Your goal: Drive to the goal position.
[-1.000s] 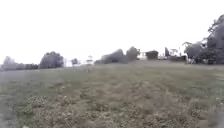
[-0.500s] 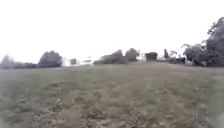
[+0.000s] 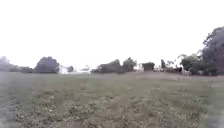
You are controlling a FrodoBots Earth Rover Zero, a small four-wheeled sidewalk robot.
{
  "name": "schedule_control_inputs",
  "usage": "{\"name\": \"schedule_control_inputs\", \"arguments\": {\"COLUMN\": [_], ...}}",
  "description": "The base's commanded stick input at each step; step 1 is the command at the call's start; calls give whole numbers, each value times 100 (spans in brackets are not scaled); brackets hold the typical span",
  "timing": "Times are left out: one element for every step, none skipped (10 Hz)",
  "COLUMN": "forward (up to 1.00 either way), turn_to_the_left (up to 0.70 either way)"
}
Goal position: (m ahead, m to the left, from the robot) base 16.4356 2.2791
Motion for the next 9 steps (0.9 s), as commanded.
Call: {"name": "schedule_control_inputs", "arguments": {"forward": [50, 50, 50, 50, 50, 50, 50, 50, 50], "turn_to_the_left": [3, 3, 3, 3, 3, 3, 3, 3, 3]}}
